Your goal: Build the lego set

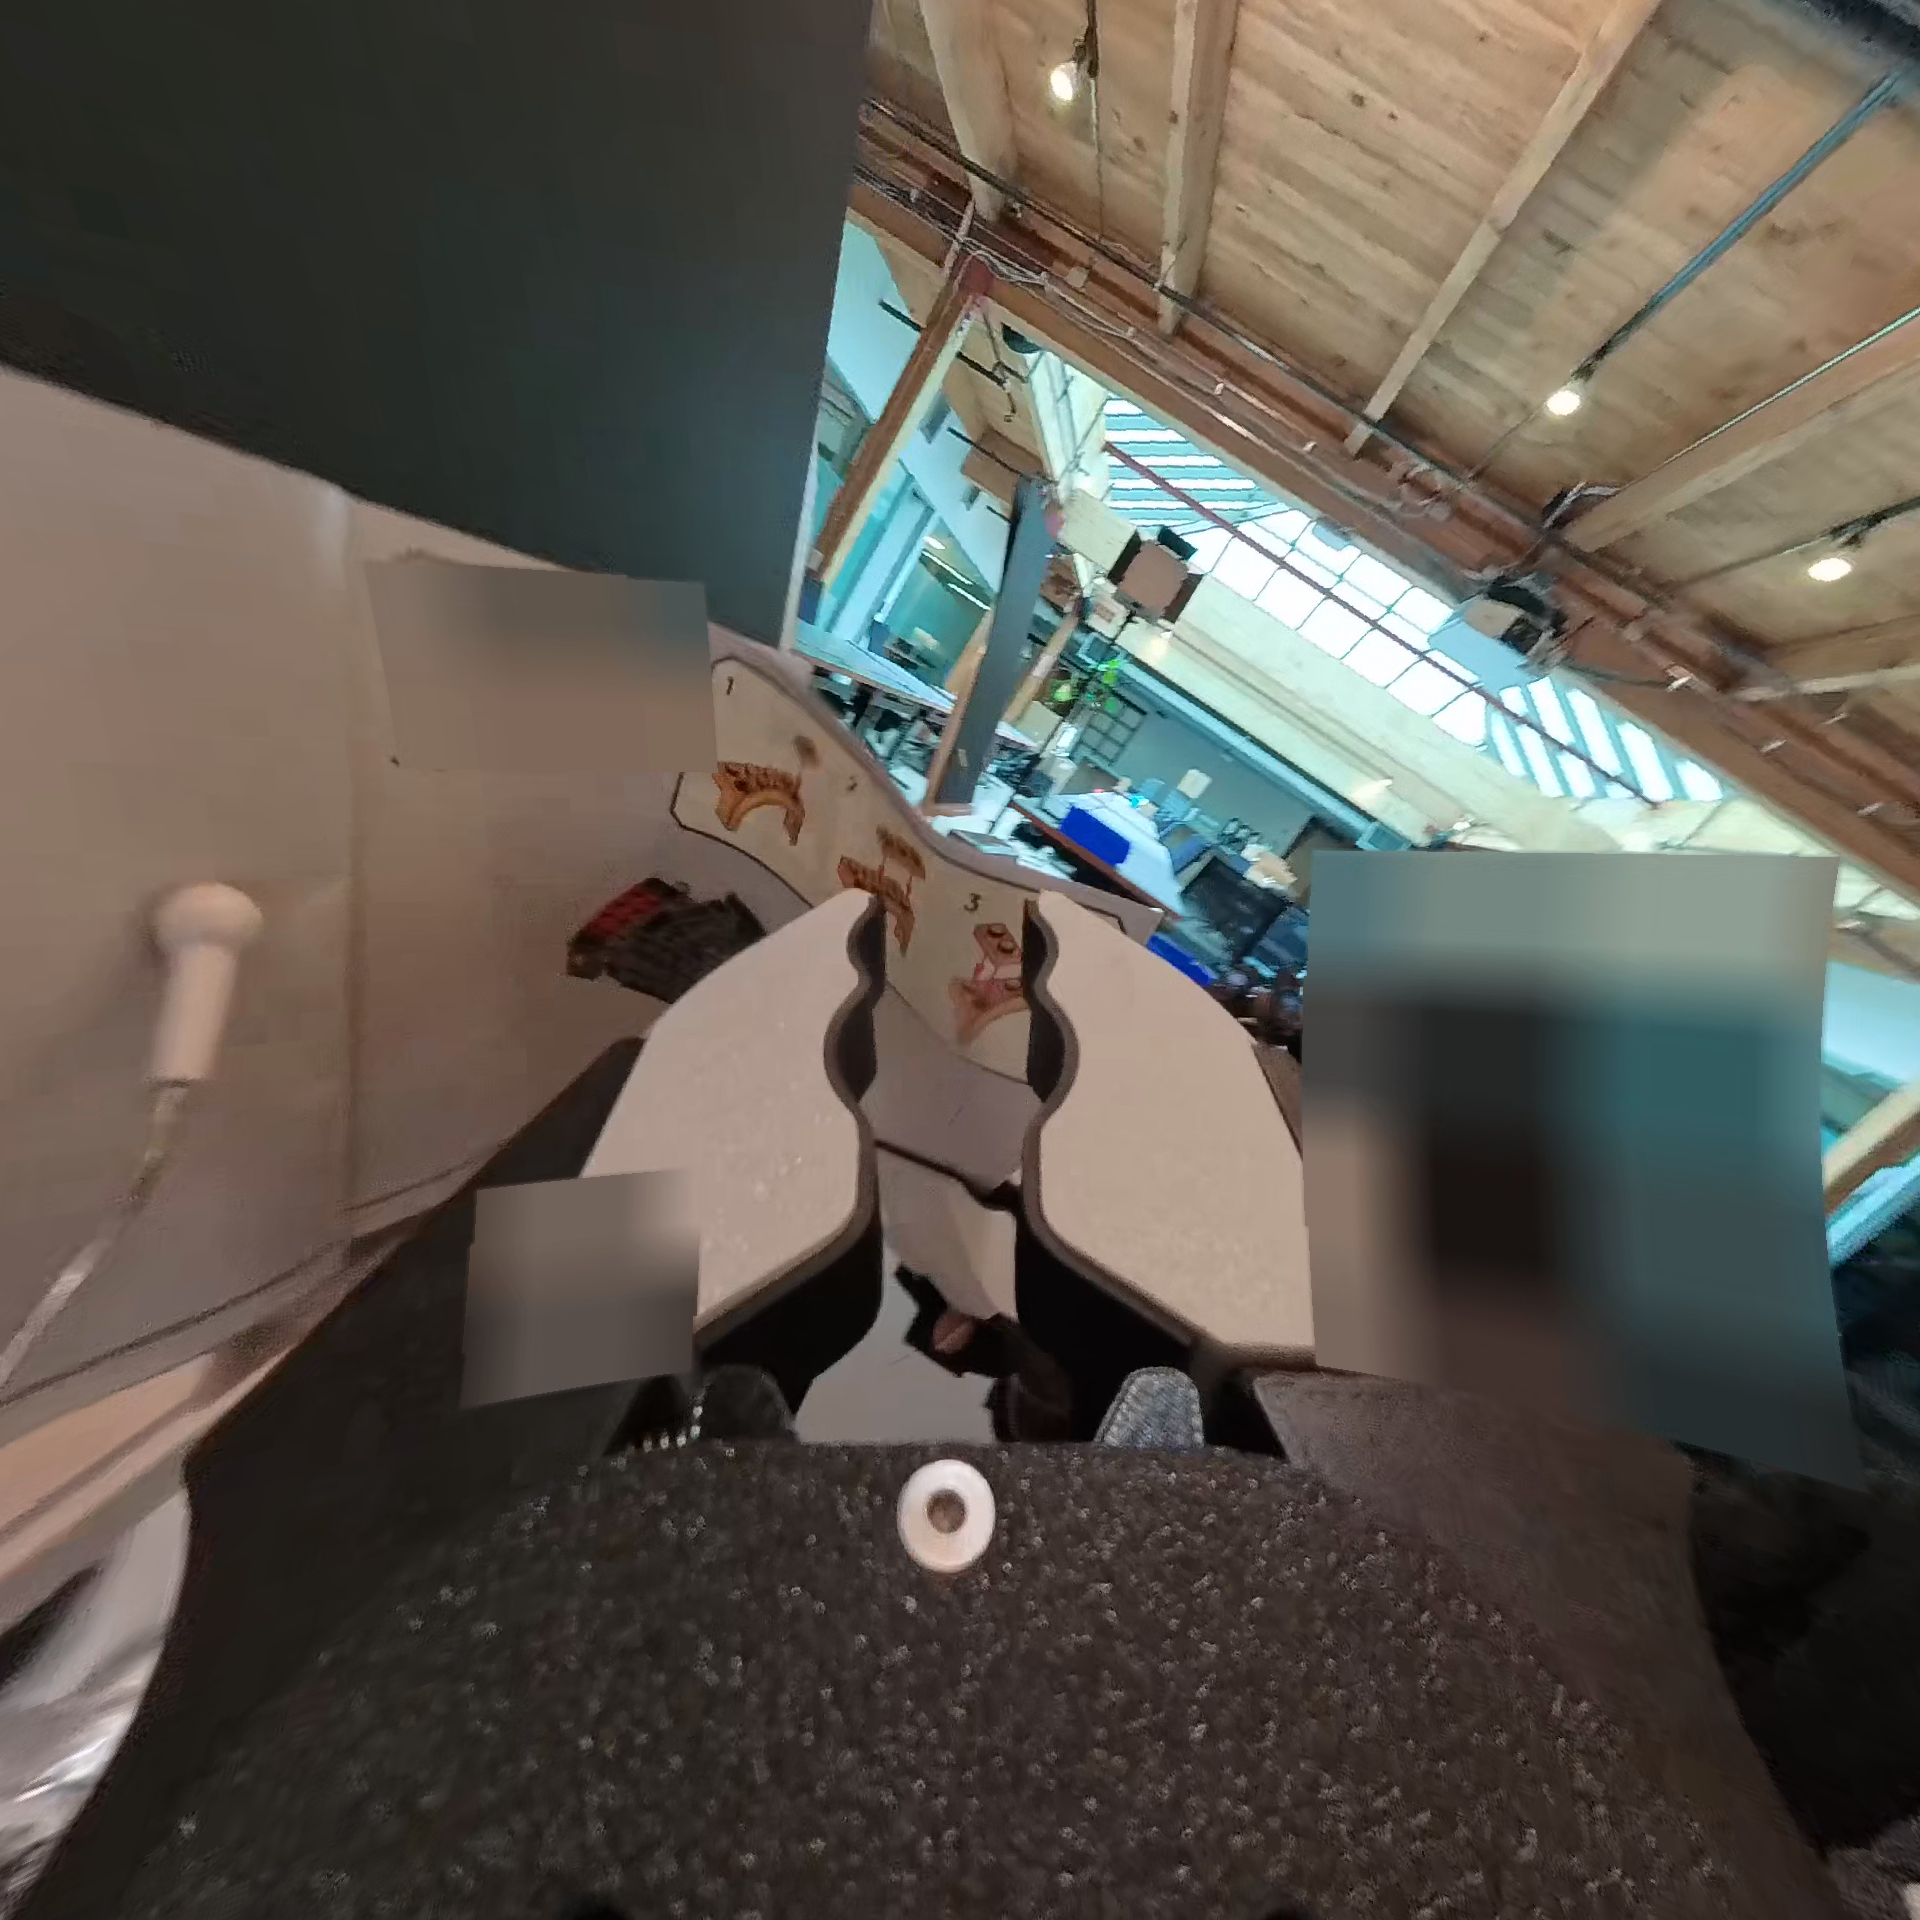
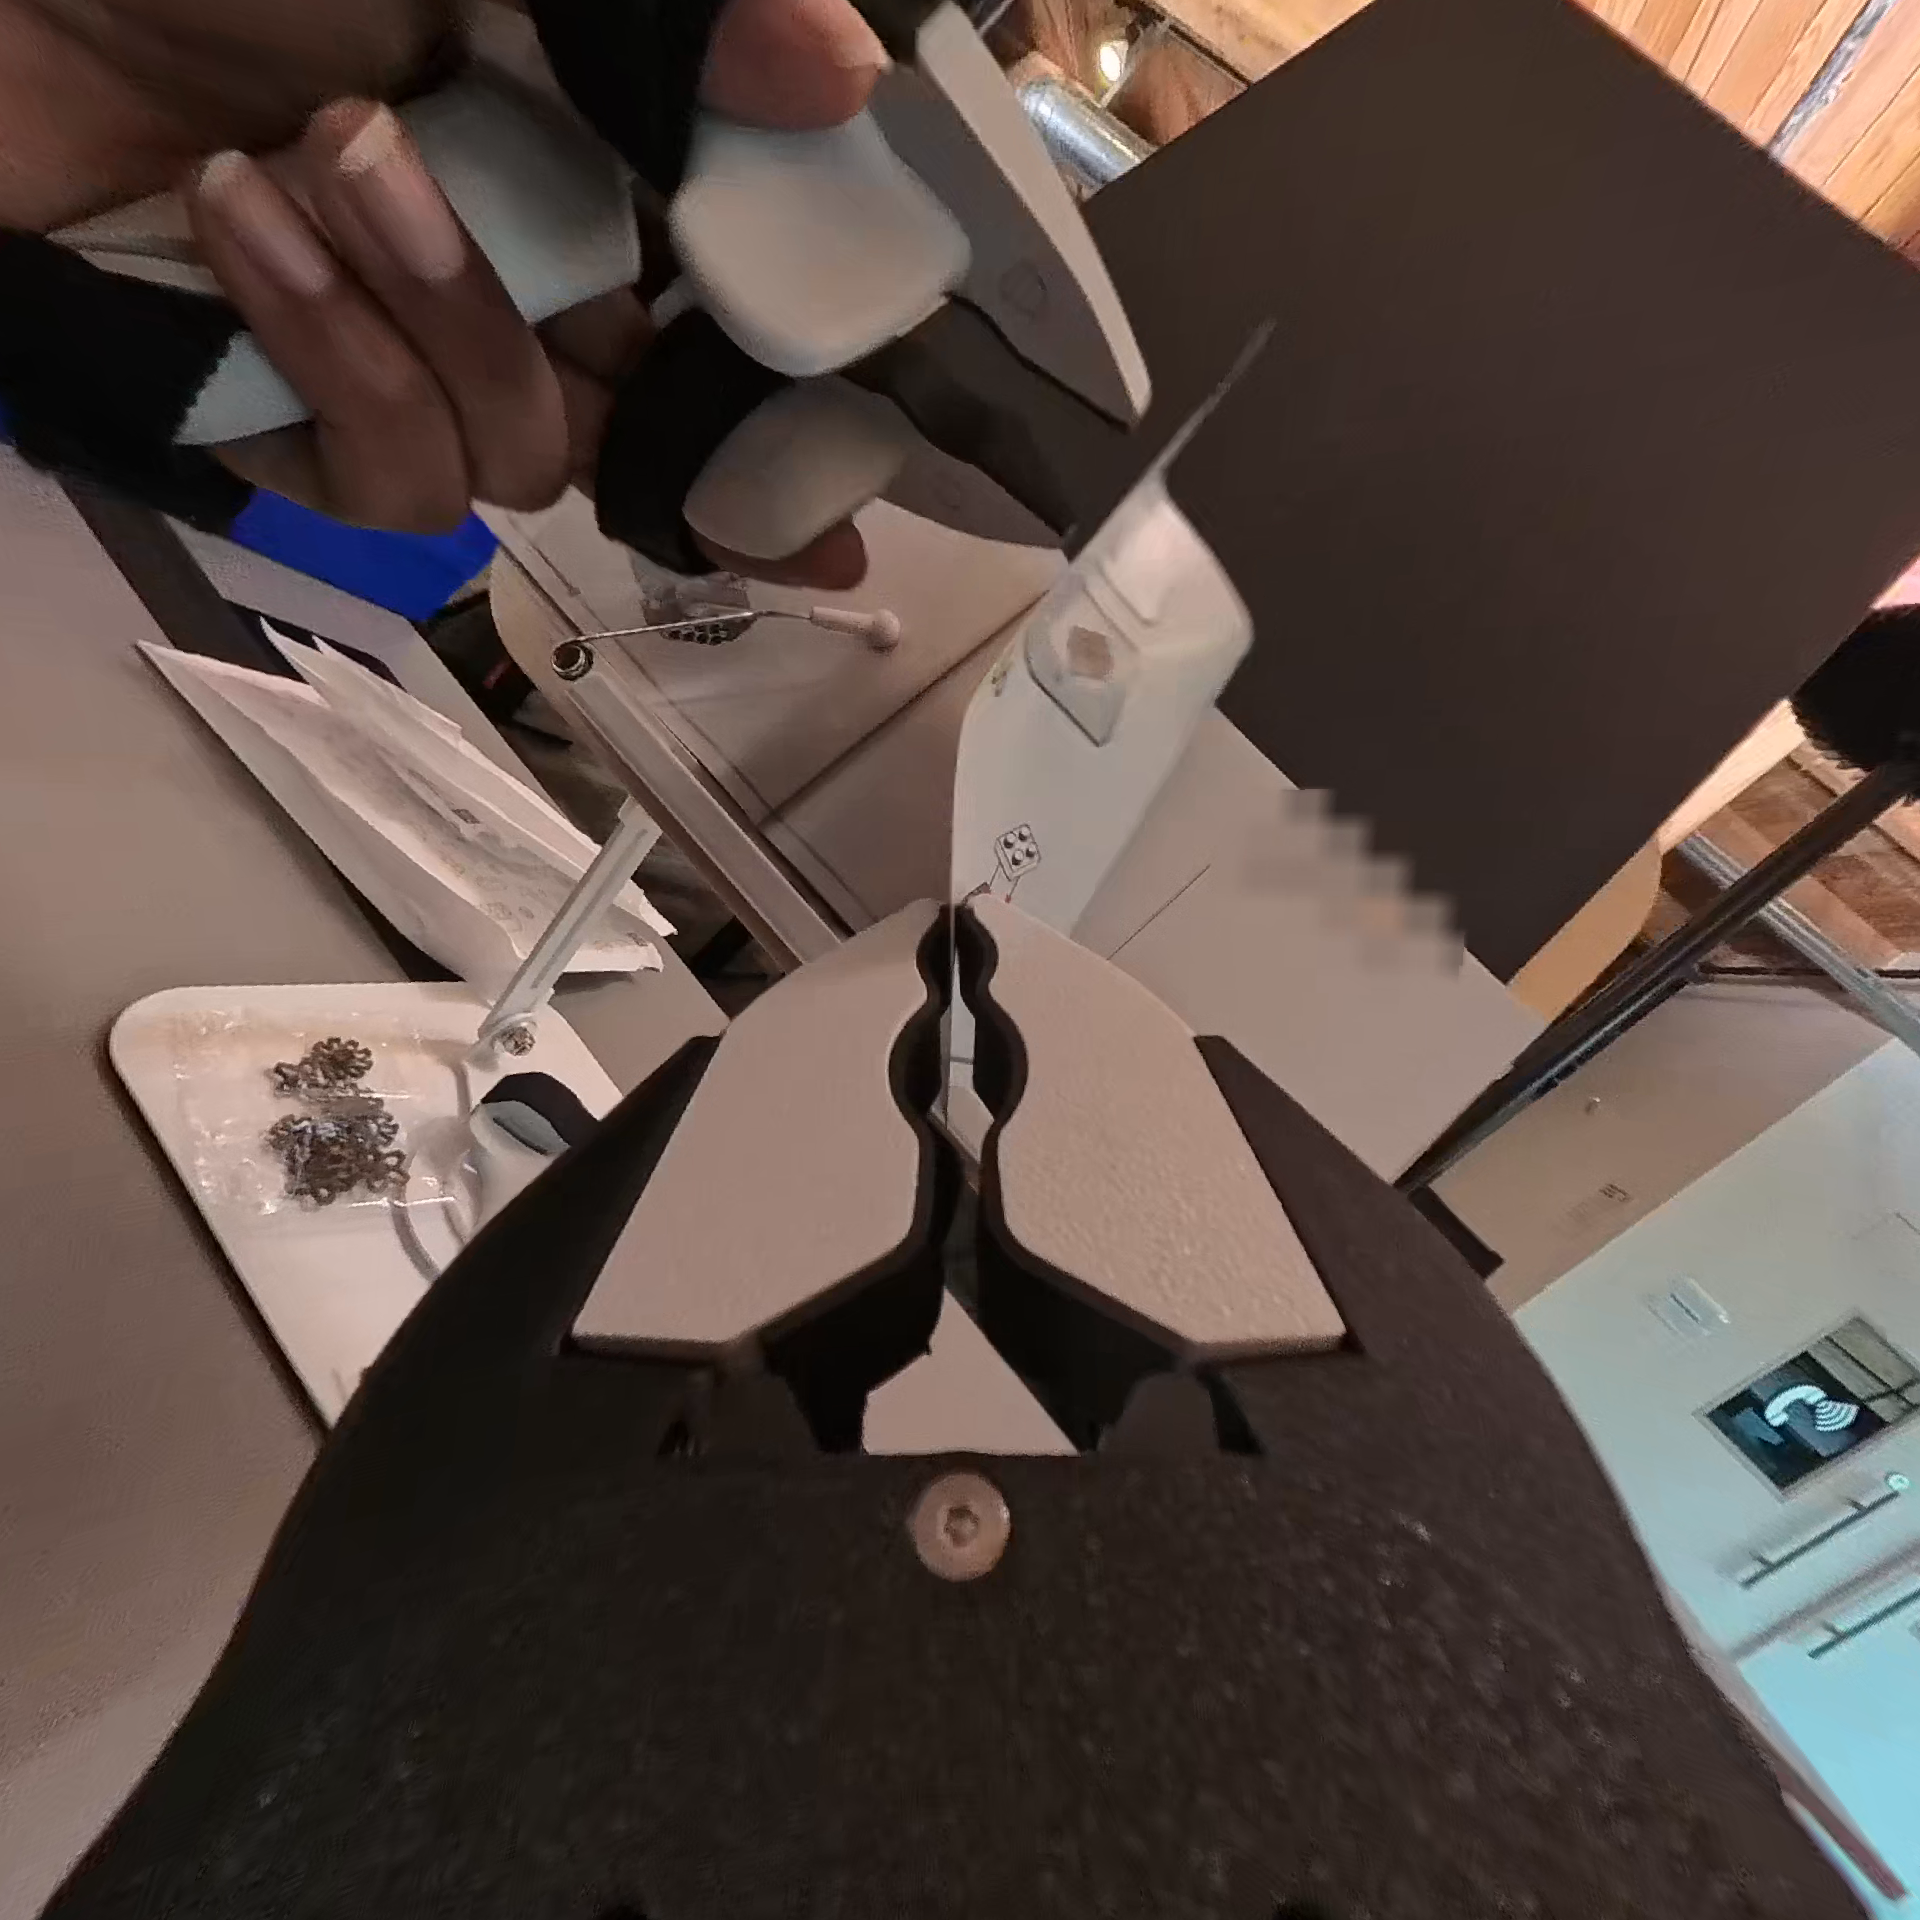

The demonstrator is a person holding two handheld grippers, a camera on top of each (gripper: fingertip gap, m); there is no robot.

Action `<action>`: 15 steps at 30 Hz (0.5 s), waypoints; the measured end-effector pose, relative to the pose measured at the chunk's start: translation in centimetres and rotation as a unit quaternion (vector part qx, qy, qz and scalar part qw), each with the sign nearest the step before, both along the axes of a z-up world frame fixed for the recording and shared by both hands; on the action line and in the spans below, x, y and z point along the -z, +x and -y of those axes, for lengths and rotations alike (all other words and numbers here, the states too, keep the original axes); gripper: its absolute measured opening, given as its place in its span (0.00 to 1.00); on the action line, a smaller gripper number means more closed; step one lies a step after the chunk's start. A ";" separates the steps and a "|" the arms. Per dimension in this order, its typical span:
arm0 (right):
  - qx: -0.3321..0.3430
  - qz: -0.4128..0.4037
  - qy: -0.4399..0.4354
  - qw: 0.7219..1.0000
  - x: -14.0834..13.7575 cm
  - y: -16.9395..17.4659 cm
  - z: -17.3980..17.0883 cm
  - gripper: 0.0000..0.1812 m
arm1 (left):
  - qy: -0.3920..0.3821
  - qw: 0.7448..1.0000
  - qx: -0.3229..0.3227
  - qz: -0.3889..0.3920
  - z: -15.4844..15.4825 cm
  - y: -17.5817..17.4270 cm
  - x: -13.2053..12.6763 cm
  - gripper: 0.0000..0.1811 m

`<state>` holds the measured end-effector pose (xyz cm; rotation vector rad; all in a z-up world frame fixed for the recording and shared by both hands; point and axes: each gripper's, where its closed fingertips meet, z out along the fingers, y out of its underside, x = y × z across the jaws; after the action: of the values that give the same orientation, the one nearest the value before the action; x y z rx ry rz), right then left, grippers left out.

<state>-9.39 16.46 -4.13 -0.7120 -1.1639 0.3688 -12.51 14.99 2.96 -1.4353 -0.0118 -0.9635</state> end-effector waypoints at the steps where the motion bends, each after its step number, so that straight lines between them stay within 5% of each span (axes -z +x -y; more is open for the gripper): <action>1: -0.004 -0.006 -0.007 1.000 -0.1 0.1 0.0 0.00 | 0.007 1.000 -0.015 -0.016 0.4 -0.6 -0.1 0.16; 5: -0.032 -0.017 -0.048 0.998 -0.7 0.0 0.3 0.00 | 0.020 0.983 -0.130 -0.129 1.8 -5.2 0.5 0.18; 8: -0.059 -0.015 -0.068 0.996 -1.1 -0.5 1.1 0.00 | -0.042 0.936 -0.215 -0.274 1.6 -9.0 3.7 0.19; 12: -0.085 0.008 -0.085 0.993 -1.5 -2.4 2.6 0.00 | -0.108 0.863 -0.233 -0.435 -0.3 -10.1 7.5 0.23; 15: -0.087 0.031 -0.093 0.991 -1.8 -4.4 3.5 0.00 | -0.110 0.814 -0.265 -0.505 -1.1 -10.9 7.8 0.05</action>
<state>-13.79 12.97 -2.33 -0.7896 -1.2655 0.6124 -23.44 16.07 -4.87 -1.8699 0.2562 0.3427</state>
